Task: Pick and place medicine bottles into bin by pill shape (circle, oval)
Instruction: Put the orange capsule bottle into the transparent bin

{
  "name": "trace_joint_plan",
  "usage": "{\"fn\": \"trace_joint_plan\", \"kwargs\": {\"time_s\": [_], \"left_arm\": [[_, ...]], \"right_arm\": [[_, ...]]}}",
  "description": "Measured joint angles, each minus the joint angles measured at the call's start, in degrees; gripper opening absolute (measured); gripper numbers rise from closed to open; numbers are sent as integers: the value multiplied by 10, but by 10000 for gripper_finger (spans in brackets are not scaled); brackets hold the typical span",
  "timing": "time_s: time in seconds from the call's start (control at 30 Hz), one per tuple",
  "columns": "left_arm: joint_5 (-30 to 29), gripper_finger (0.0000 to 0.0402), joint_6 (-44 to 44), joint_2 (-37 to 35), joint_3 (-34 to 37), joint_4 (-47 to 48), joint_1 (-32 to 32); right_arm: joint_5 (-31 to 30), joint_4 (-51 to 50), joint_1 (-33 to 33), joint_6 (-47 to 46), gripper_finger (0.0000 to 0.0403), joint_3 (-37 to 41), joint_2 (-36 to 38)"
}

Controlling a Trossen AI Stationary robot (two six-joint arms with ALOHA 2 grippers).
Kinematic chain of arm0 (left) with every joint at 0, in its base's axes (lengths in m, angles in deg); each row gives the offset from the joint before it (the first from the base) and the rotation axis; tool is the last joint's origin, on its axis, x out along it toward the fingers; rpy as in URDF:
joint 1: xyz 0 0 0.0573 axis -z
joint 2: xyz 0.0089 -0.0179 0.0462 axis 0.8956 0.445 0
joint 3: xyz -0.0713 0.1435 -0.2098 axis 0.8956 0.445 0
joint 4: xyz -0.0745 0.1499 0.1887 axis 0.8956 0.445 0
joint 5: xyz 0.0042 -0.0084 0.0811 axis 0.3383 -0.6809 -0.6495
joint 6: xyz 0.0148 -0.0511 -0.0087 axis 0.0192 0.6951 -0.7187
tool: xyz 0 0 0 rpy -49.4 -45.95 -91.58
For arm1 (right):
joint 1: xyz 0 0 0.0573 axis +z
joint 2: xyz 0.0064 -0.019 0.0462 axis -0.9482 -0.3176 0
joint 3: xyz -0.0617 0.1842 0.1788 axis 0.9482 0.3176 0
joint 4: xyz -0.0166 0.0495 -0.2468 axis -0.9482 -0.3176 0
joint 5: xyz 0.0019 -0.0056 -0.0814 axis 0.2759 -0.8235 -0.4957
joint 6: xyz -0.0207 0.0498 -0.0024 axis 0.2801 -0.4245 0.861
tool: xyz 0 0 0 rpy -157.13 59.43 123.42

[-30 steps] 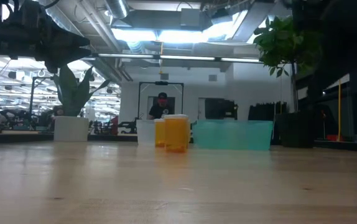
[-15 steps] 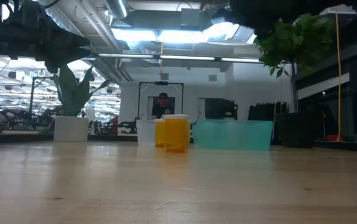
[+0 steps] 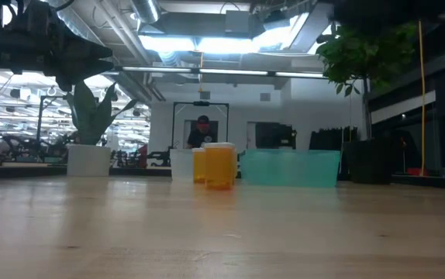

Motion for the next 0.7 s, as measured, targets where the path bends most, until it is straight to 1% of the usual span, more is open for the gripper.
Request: {"fn": "trace_joint_plan", "kwargs": {"time_s": [0.13, 0.23, 0.4, 0.5, 0.7], "left_arm": [[0, 195, 9, 0, 0, 0, 0], [0, 195, 19, 0, 0, 0, 0], [0, 195, 20, 0, 0, 0, 0], [0, 195, 20, 0, 0, 0, 0], [0, 195, 16, 0, 0, 5, 0]], "right_arm": [[12, 143, 0, -43, 154, 142, 45], [19, 257, 0, -47, 154, 217, 73], [9, 206, 0, -1, 154, 205, 121], [9, 184, 0, 2, 154, 206, 152], [2, 61, 0, -1, 154, 206, 226]]}}
